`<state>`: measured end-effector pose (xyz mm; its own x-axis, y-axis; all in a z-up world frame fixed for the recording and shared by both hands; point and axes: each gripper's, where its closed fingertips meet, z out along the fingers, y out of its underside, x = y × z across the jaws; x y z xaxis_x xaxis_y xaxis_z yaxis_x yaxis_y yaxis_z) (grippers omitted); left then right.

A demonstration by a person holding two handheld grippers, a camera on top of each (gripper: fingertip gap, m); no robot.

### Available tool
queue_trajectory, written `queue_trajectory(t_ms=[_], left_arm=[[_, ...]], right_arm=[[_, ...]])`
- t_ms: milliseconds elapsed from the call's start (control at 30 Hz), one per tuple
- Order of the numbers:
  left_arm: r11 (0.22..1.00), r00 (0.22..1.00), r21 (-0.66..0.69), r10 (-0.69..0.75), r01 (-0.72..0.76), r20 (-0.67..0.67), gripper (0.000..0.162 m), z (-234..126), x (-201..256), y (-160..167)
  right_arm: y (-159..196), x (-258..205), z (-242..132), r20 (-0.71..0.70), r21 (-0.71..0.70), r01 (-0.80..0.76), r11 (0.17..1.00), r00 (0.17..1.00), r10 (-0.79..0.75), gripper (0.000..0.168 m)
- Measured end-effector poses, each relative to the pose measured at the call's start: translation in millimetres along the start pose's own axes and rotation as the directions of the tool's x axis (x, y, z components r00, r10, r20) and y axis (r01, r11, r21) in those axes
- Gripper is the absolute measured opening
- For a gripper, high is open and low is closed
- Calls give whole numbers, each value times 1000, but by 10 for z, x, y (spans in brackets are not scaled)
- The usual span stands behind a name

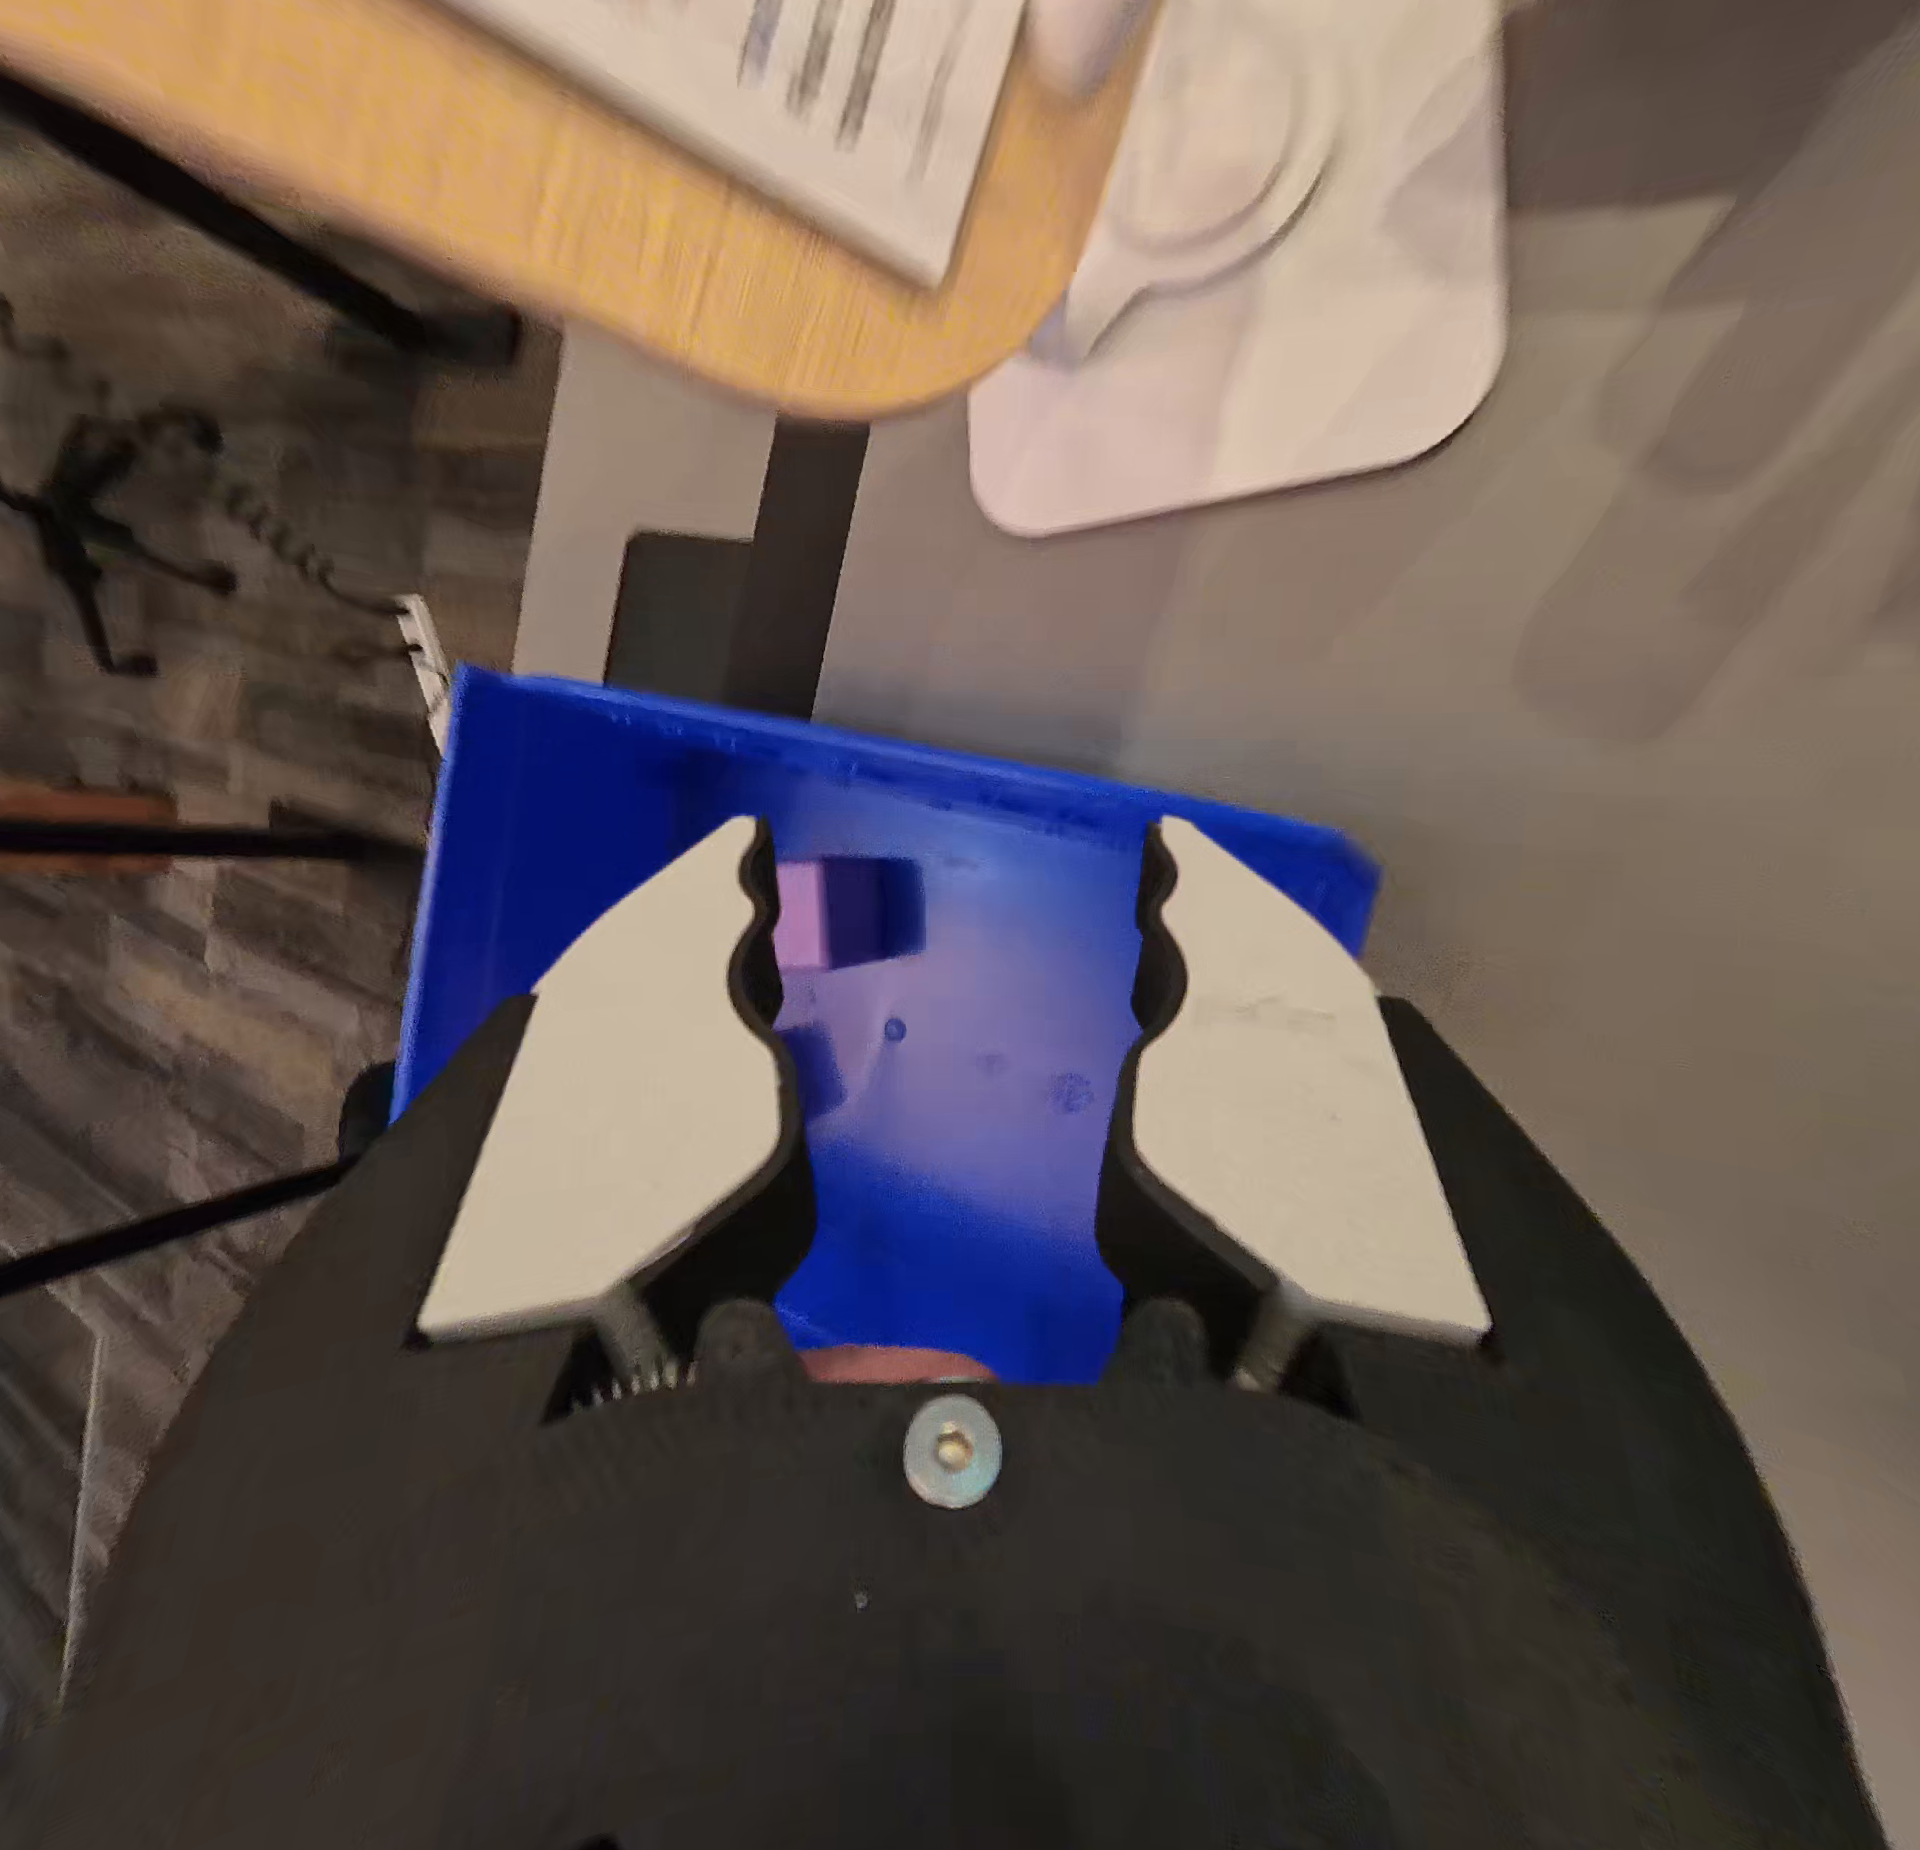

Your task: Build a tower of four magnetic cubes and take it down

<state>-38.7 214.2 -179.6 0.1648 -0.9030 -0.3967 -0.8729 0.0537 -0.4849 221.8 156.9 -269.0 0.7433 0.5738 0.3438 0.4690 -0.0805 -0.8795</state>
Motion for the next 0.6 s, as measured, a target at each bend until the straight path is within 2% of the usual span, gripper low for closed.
queue_trajectory(t_ms=[100,267,533,600], left_arm=[[993,999,-121,-22,18,-32,69,356,-185,298],[979,995,-188,-93,83,-47,72,816,-462,624],[937,983,-331,-151,109,-104,73,1242,-595,1075],[924,979,-367,-160,104,-127,68,1313,-567,1151]], right_arm=[[1,-2,0,1,0,0,1000,1000,0,4],[-1,-3,0,3,2,-2,1000,1000,2,4],[5,-14,6,7,-3,3,1000,1000,-3,4],[5,-15,6,7,-3,4,1000,1000,-4,4]])
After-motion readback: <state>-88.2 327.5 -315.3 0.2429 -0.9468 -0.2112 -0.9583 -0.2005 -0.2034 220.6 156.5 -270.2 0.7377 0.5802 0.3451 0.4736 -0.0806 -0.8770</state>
